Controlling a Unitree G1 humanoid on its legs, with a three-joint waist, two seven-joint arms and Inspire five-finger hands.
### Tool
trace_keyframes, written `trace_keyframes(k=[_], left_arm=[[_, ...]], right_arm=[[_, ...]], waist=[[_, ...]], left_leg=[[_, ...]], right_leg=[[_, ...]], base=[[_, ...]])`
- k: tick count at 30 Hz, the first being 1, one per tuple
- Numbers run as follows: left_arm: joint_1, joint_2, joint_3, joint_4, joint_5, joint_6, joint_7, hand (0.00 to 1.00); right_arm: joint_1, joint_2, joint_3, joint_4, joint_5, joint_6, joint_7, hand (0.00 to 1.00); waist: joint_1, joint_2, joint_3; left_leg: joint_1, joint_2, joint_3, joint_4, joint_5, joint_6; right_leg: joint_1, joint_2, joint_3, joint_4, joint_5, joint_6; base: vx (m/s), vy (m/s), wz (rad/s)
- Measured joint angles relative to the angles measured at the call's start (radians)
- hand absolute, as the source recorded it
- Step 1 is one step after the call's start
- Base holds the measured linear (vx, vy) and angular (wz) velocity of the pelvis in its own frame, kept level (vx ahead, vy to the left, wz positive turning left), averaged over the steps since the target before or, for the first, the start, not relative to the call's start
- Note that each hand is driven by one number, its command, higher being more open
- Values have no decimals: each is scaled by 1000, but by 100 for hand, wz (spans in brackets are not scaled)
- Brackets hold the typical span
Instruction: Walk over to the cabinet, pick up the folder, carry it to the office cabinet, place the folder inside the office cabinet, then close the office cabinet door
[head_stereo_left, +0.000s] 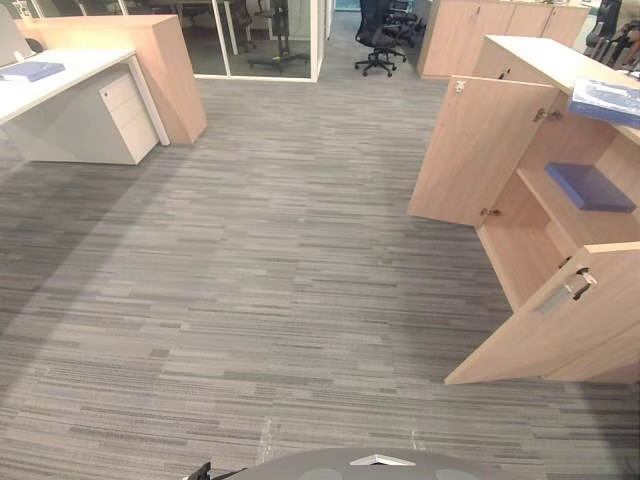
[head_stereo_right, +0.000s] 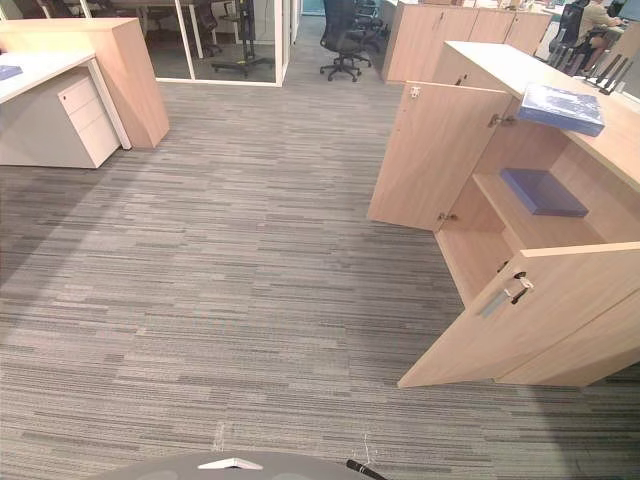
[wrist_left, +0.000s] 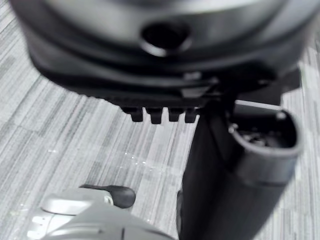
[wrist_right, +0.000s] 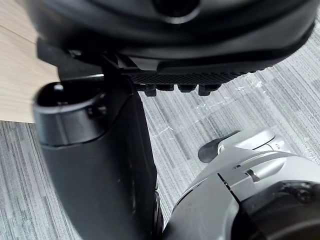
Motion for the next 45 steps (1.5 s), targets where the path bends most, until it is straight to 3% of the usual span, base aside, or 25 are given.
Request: trace_keyframes(k=[37,38,39,40,41,42,43,44,45], left_arm=[[2,3,11,16,-4,-17,-18,100],[0,3,20,15,-4,-18,-20,100],[-5,-2,49,12,-9,-17,-25,100],[-4,-14,76,-9,-28,-16,-27,100],[-4,-25,93,-24,-34,-15,-27,100],[8,-57,159,-54,-40,-14,-31,100],[10,-69,187,-61,-43,-13,-31,100],[15,-80,244,-79,-61,-15,-30,100],[13,-79,256,-95,-76,-17,-31,100]], right_arm=[[-9,6,-27,5,2,-2,10,100],[-11,7,-27,5,2,-2,10,100],[-17,9,-29,5,6,-2,11,100],[-19,9,-36,1,29,-2,12,100],[-17,9,-36,-7,35,-2,14,100],[-6,7,-21,-41,43,-2,14,100],[1,5,-2,-55,43,-2,14,100],[4,6,20,-62,42,-4,8,100],[4,7,20,-62,43,-3,7,100]], waist=[[1,-8,18],[1,-8,21],[0,-13,29],[1,-2,51],[3,2,60],[13,24,64],[16,28,68],[20,19,83],[28,8,87]], left_leg=[[19,-2,4,-6,-2,-2],[4,-2,6,23,-20,-8],[-47,4,5,131,-80,-12],[-103,23,7,265,-155,-17],[-125,40,11,327,-191,-24],[-171,86,37,467,-265,-47],[-188,108,56,524,-281,-62],[-266,142,93,701,-267,-81],[-309,155,116,784,-231,-79]], right_leg=[[17,-3,-3,5,-10,-1],[9,-4,-3,24,-19,-3],[-9,-5,-4,75,-50,-5],[-24,5,-6,123,-86,-16],[-30,14,-7,151,-103,-20],[-45,43,0,209,-139,-43],[-48,54,3,221,-151,-55],[-38,55,11,225,-160,-66],[-38,48,14,234,-164,-68]], base=[[-22,-13,0],[-6,-18,4],[-35,-33,3],[-64,-48,-1],[-78,-40,-20],[-43,-35,-27],[-17,-4,-22],[-3,7,-13],[46,16,-11]])
